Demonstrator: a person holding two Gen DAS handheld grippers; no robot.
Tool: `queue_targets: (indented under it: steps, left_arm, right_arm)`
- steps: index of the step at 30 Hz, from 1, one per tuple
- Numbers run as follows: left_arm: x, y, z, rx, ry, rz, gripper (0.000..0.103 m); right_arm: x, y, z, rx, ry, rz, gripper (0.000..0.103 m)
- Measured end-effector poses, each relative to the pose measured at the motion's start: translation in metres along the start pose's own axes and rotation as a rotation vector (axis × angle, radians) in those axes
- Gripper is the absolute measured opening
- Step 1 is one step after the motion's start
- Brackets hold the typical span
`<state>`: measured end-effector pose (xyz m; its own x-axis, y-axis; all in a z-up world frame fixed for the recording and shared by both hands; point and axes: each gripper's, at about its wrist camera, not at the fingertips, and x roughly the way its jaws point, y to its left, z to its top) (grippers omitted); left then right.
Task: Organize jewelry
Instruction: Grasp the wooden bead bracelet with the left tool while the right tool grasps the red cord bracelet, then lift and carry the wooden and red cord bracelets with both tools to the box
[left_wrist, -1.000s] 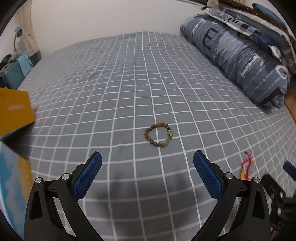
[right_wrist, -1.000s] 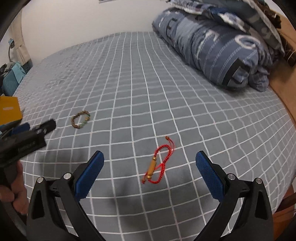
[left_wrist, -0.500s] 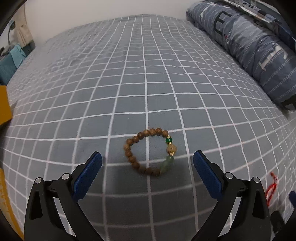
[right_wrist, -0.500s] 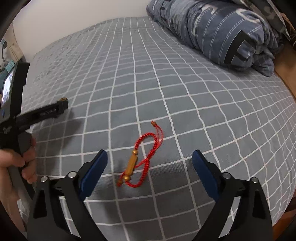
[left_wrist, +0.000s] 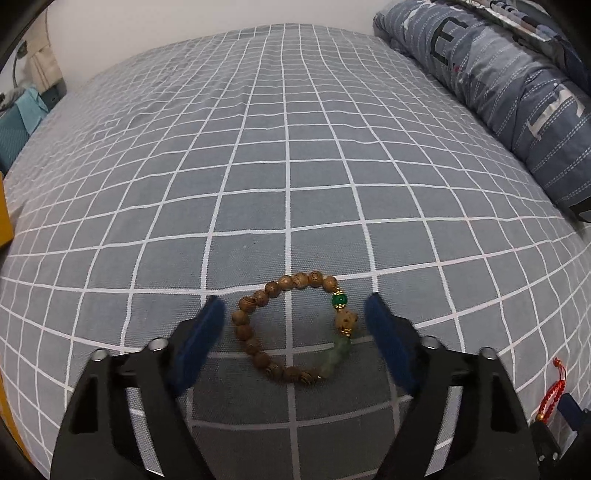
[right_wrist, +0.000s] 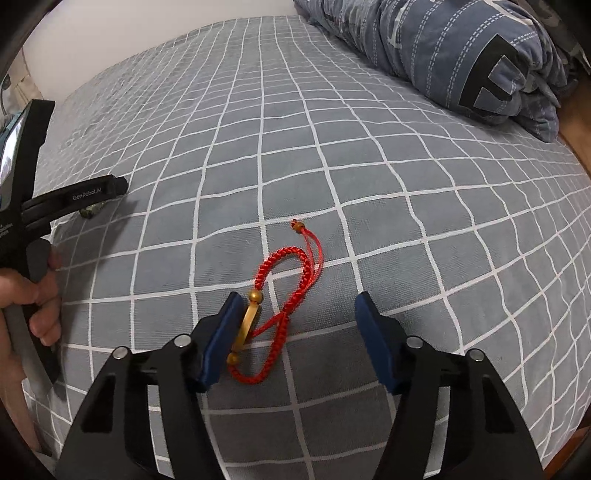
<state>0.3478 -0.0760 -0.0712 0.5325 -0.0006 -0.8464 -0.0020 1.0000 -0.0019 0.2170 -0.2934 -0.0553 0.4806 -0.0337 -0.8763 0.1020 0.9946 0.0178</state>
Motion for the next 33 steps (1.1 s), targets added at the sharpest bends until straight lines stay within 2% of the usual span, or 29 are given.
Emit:
queue_targets:
  steps: [6, 9, 11, 12, 14, 15, 16, 33]
  left_arm:
    - [-0.002, 0.002, -0.001, 0.018, 0.001, -0.013, 0.052]
    - [-0.003, 0.003, -0.002, 0.014, 0.001, -0.025, 0.038]
    - [-0.004, 0.003, -0.002, 0.027, -0.001, -0.023, 0.023]
    - [-0.004, 0.003, -0.003, 0.03, -0.002, -0.023, 0.019]
    - [-0.005, 0.004, -0.004, 0.023, -0.009, -0.028, 0.019]
    - [-0.006, 0.003, -0.005, 0.024, -0.014, -0.028, 0.019]
    - [-0.007, 0.002, -0.005, 0.029, -0.021, -0.027, 0.019]
    - [-0.018, 0.002, -0.007, 0.036, -0.041, -0.023, 0.019]
  right_arm:
    - [0.001, 0.001, 0.001, -0.005, -0.004, -0.002, 0.047]
    - [0.002, 0.003, 0.001, -0.02, -0.006, -0.007, 0.042]
    - [0.002, 0.002, 0.002, -0.016, -0.008, -0.009, 0.038]
    - [0.002, 0.002, 0.002, -0.014, -0.008, -0.01, 0.035]
    - [0.002, 0.001, 0.002, -0.008, -0.01, -0.011, 0.025]
    - [0.002, 0.001, 0.003, -0.011, -0.011, -0.01, 0.016]
    - [0.001, 0.001, 0.003, -0.012, -0.013, -0.01, 0.013]
    - [-0.018, 0.005, 0.002, -0.03, -0.042, -0.022, 0.01]
